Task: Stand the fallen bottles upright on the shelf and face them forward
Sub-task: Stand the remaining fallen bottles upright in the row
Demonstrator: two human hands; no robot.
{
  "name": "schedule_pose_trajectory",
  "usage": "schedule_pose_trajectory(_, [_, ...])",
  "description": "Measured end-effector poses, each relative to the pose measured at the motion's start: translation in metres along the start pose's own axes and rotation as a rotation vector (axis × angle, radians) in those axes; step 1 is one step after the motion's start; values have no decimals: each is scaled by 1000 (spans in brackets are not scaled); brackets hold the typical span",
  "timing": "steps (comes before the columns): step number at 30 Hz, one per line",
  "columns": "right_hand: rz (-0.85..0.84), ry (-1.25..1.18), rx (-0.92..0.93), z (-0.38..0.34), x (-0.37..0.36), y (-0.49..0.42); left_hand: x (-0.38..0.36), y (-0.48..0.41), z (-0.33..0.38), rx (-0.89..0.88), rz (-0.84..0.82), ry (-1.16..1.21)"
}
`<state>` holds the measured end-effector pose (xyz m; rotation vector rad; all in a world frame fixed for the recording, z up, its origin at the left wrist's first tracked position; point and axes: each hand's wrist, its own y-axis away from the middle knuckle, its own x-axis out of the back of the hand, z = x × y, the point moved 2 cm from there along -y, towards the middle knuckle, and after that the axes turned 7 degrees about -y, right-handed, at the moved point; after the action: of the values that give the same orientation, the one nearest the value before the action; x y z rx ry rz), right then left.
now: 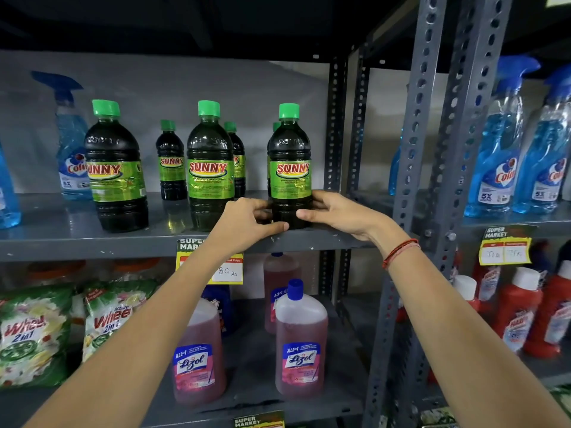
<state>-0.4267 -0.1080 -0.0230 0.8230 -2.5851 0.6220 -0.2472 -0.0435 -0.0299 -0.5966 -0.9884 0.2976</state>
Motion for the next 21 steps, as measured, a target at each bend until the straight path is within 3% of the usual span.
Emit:
schedule_pose_trajectory(11, [25, 52, -2, -1, -5, 2, -1, 3, 2, -25, 14, -49])
schedule_pose_trajectory(14, [284, 56, 44, 1, -11, 5, 0, 12, 1, -44, 42, -47])
schedule_pose_trajectory(18, [789, 71, 368, -1, -35, 23, 18, 36, -13, -144, 280, 73])
schedule_pose_trajectory(21, [867, 209, 584, -26, -67, 27, 42, 48, -36, -131, 541, 149])
